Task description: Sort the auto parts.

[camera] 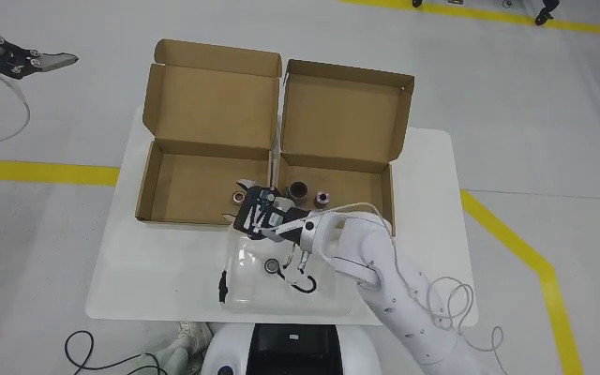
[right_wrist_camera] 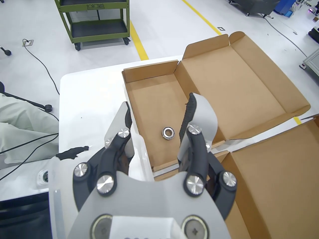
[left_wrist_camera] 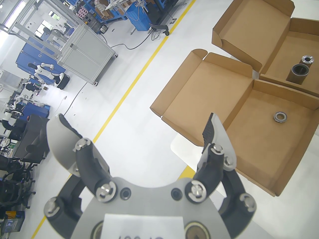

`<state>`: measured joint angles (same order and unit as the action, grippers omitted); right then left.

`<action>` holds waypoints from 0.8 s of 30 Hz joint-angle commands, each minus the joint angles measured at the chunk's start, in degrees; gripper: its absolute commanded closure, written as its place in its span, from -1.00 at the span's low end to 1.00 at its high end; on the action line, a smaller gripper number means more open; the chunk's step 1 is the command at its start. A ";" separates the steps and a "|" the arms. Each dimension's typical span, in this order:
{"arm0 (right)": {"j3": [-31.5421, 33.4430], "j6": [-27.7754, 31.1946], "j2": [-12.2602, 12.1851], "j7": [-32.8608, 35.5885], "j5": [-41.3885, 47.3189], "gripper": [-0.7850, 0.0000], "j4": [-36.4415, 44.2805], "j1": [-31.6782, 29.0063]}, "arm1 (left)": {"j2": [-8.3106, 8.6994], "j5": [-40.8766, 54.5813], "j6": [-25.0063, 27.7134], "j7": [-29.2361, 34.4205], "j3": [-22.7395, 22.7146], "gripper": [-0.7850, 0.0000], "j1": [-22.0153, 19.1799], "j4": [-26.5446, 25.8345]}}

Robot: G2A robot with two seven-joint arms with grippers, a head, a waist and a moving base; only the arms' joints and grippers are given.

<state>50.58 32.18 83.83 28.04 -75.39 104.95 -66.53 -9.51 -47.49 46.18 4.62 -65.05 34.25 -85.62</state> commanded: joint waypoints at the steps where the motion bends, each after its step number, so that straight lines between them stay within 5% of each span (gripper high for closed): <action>1: 0.32 1.45 -0.45 -0.09 -0.45 0.03 0.76 -1.68 | 0.00 0.00 0.00 0.00 0.00 -1.00 0.00 0.00; 7: 1.45 4.49 -1.72 0.26 -1.68 0.12 2.61 -5.77 | 0.00 0.00 0.00 0.00 0.00 -1.00 0.00 0.00; 14: 2.22 8.08 -3.21 3.42 -3.46 -0.26 3.39 -9.97 | 0.00 0.00 0.00 0.00 0.00 -1.00 0.00 0.00; 20: 4.09 11.49 -4.46 5.27 -2.20 -0.15 3.04 -12.36 | 0.00 0.00 0.00 0.00 0.00 -1.00 0.00 0.00; 24: 4.89 13.23 -5.24 5.99 -2.34 0.11 2.60 -13.69 | 0.00 0.00 0.00 0.00 0.00 -1.00 0.00 0.00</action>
<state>55.31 45.07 78.76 33.85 -77.63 107.76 -79.97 -9.51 -47.49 46.18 4.62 -65.05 34.25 -85.62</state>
